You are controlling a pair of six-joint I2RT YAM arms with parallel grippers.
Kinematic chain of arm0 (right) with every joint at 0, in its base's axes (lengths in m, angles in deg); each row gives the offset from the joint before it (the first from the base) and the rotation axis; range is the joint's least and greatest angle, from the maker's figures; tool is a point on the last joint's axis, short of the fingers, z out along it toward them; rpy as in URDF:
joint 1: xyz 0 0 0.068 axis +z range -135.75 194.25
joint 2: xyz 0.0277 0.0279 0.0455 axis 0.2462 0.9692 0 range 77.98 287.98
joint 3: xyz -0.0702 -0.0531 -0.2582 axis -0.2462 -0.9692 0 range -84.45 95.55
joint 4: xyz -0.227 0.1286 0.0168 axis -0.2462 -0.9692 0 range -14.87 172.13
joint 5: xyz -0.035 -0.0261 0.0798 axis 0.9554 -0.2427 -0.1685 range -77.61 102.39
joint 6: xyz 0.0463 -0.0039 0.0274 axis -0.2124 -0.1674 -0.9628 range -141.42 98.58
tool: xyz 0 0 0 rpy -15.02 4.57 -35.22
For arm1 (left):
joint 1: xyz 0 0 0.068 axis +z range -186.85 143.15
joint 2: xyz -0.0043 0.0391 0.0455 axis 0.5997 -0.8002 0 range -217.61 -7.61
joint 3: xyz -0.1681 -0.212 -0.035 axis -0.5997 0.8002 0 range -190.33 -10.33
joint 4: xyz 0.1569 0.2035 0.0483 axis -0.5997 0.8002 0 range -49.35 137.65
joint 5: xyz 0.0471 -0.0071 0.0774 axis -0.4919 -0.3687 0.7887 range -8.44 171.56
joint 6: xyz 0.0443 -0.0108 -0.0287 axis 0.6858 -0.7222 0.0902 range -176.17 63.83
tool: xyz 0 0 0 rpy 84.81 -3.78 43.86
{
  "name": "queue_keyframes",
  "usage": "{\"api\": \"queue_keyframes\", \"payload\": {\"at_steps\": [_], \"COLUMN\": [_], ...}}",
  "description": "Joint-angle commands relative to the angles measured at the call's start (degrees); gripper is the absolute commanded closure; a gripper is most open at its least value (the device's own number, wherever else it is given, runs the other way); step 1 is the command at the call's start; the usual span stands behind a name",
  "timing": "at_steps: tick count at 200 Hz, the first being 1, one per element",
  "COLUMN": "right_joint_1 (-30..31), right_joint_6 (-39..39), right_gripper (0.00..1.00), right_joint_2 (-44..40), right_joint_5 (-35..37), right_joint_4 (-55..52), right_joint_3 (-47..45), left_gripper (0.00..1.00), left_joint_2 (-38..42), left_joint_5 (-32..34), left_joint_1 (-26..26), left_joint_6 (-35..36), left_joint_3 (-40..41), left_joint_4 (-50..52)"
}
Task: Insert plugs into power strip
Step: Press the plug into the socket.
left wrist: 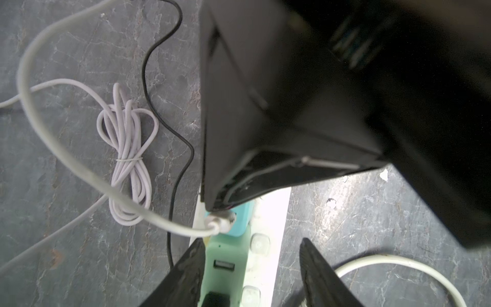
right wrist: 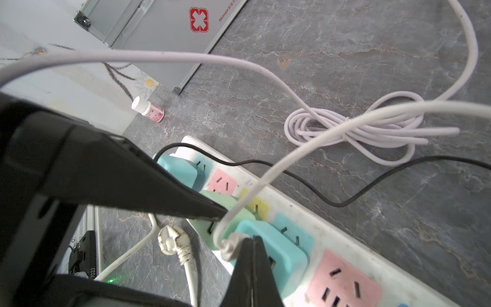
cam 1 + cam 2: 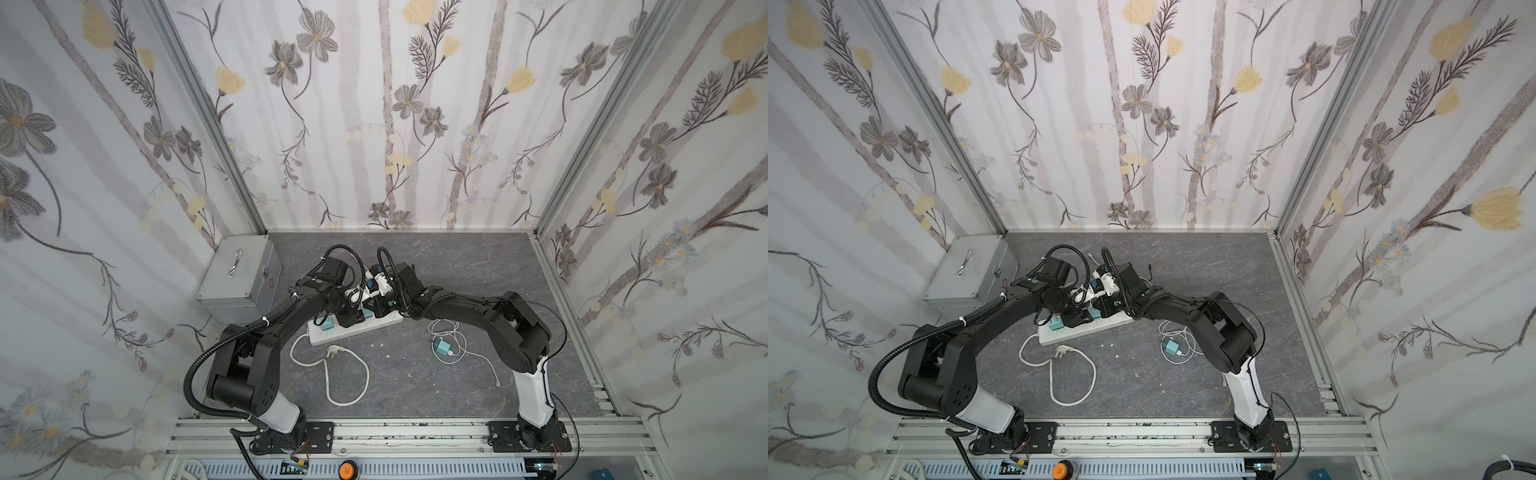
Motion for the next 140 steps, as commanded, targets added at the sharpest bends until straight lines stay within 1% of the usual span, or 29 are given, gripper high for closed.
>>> {"api": "queue_keyframes", "payload": {"at_steps": [1, 15, 22, 31, 36, 37, 38, 41, 66, 97, 117, 140], "right_joint_1": [1.6, 1.59, 1.59, 1.59, 1.6, 1.6, 1.6, 1.6, 1.68, 1.22, 1.02, 0.5], "right_joint_6": [4.74, 4.97, 5.27, 5.5, 5.67, 5.68, 5.73, 5.84, 6.12, 6.09, 6.22, 6.39], "right_gripper": [1.0, 1.0, 1.0, 1.0, 1.0, 1.0, 1.0, 1.0, 1.0, 0.99, 0.89, 0.72], "right_joint_2": [1.47, 0.79, 0.57, 0.46, 0.51, 0.49, 0.48, 0.51, 0.17, -2.63, -5.26, -9.95], "right_joint_5": [-0.73, -0.25, -0.24, -0.32, -0.52, -0.55, -0.57, -0.65, 0.0, -0.59, -1.24, -0.89], "right_joint_4": [-13.36, -12.83, -12.43, -12.38, -12.5, -12.51, -12.52, -12.53, -12.35, -10.56, -10.03, -8.81], "right_joint_3": [-1.54, -2.21, -2.57, -2.63, -2.54, -2.54, -2.54, -2.52, -2.54, -1.51, 0.3, -0.76], "left_gripper": [0.39, 0.36, 0.33, 0.21, 0.12, 0.06, 0.03, 0.0, 0.0, 0.0, 0.0, 0.0], "left_joint_2": [2.98, 5.69, 7.16, 9.2, 10.57, 10.87, 11.19, 12.08, 19.26, 24.52, 24.76, 22.82], "left_joint_5": [-5.82, -5.96, -6.03, -6.16, -6.29, -6.34, -6.36, -6.42, -6.79, -2.8, 1.04, 3.44], "left_joint_1": [-0.56, -0.53, -0.49, -0.5, -0.49, -0.49, -0.49, -0.49, -0.49, -0.55, -0.42, -0.49], "left_joint_6": [0.1, -0.87, -1.58, -2.78, -3.61, -3.83, -4.03, -4.64, -9.77, -17.16, -24.42, -35.19], "left_joint_3": [0.45, 1.28, 1.89, 2.82, 3.5, 3.62, 3.77, 4.22, 7.49, 10.51, 9.59, 5.03], "left_joint_4": [-9.04, -10.59, -11.73, -13.56, -14.81, -15.0, -15.32, -16.28, -22.93, -30.75, -31.6, -27.91]}}
